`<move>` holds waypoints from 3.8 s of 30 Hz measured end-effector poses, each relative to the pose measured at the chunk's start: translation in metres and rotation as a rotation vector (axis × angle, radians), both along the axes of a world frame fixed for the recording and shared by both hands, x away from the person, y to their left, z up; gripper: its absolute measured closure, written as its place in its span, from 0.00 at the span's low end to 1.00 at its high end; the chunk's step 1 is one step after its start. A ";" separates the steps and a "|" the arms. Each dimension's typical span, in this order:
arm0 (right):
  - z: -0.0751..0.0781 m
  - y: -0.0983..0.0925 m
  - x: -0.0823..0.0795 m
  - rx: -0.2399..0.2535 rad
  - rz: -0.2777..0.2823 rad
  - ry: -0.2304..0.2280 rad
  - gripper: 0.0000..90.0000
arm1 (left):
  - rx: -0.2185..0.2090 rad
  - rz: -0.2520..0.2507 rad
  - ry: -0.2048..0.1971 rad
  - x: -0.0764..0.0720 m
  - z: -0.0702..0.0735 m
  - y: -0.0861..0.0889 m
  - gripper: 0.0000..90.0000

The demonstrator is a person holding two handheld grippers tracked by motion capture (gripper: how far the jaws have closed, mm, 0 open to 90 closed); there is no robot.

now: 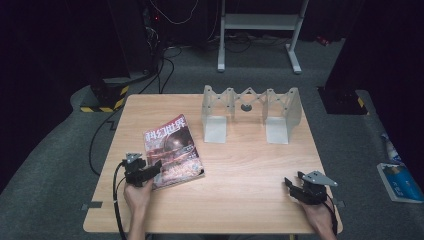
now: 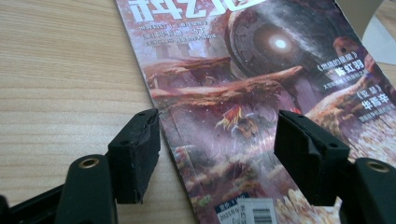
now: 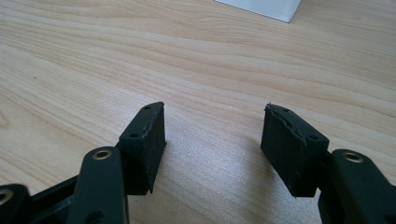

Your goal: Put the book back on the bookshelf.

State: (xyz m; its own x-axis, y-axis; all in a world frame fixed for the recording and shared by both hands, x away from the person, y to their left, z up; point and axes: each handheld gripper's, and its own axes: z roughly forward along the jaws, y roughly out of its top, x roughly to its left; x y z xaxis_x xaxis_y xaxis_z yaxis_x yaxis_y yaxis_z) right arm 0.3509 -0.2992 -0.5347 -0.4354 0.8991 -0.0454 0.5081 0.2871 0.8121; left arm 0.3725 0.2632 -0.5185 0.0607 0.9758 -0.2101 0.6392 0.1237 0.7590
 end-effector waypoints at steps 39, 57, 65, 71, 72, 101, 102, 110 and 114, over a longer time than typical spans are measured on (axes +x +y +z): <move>-0.001 0.000 0.001 0.016 0.020 0.011 0.40 | 0.120 0.052 0.005 0.025 -0.010 -0.010 0.33; -0.001 0.000 0.001 0.021 0.015 0.014 0.40 | 0.120 0.020 0.005 0.022 -0.010 -0.010 0.36; -0.001 0.000 0.001 0.022 0.011 0.016 0.40 | 0.129 0.000 0.023 0.019 -0.008 -0.013 0.37; -0.001 0.000 0.001 0.023 0.011 0.015 0.40 | 0.131 -0.005 0.022 0.014 -0.008 -0.017 0.37; -0.001 0.000 0.001 0.023 0.011 0.015 0.40 | 0.127 -0.003 0.018 0.012 -0.008 -0.019 0.37; -0.001 0.000 0.000 0.016 0.012 0.010 0.40 | 0.138 -0.054 0.021 -0.023 -0.007 -0.037 0.39; -0.001 0.000 0.000 0.016 0.012 0.009 0.40 | 0.139 -0.056 0.021 -0.024 -0.006 -0.037 0.39; -0.001 0.000 0.000 0.017 0.012 0.009 0.40 | 0.143 -0.077 0.021 -0.036 -0.006 -0.040 0.40; -0.001 0.000 0.000 0.017 0.012 0.009 0.40 | 0.143 -0.084 0.023 -0.041 -0.006 -0.041 0.40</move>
State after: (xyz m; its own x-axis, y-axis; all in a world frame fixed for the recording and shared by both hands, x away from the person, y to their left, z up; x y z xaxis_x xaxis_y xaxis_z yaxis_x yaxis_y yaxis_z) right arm 0.3512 -0.2994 -0.5356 -0.4467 0.8943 -0.0266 0.5117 0.2798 0.8123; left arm 0.3311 0.2222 -0.5243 0.1402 0.9875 -0.0715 0.6603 -0.0395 0.7500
